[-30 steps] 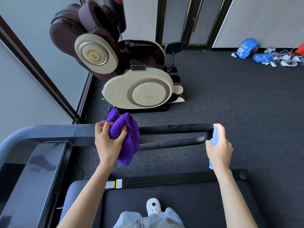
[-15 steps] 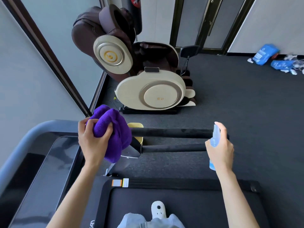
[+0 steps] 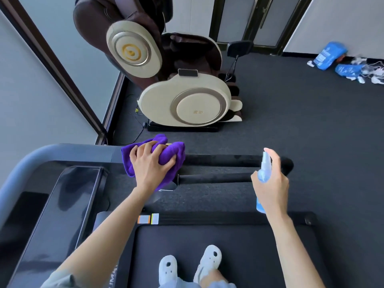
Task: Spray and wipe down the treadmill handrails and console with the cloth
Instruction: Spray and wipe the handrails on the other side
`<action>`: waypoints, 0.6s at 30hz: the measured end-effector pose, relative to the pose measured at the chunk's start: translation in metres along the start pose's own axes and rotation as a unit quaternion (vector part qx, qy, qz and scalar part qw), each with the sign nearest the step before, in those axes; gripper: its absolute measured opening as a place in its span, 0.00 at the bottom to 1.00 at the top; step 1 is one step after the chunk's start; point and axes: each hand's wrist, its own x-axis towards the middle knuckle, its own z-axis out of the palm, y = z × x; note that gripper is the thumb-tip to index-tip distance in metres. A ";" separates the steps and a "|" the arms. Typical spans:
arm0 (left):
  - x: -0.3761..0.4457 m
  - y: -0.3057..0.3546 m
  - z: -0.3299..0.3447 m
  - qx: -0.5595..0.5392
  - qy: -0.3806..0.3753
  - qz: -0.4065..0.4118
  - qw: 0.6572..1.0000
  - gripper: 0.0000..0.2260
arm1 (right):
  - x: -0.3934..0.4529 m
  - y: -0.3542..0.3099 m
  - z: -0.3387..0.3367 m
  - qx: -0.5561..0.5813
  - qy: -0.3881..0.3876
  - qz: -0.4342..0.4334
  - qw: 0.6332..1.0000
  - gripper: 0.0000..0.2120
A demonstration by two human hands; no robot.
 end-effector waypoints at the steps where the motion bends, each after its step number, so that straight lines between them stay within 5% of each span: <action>1: 0.000 0.003 0.003 0.005 -0.002 0.002 1.000 0.18 | 0.000 0.000 -0.001 0.005 -0.001 -0.002 1.000 0.31; 13: -0.010 0.123 0.064 -0.038 0.033 -0.093 0.994 0.19 | 0.064 0.029 -0.017 0.033 -0.047 -0.114 0.992 0.29; 18: -0.010 0.124 0.060 -0.009 0.052 -0.101 0.993 0.16 | 0.089 0.048 -0.025 0.027 -0.119 -0.164 0.979 0.30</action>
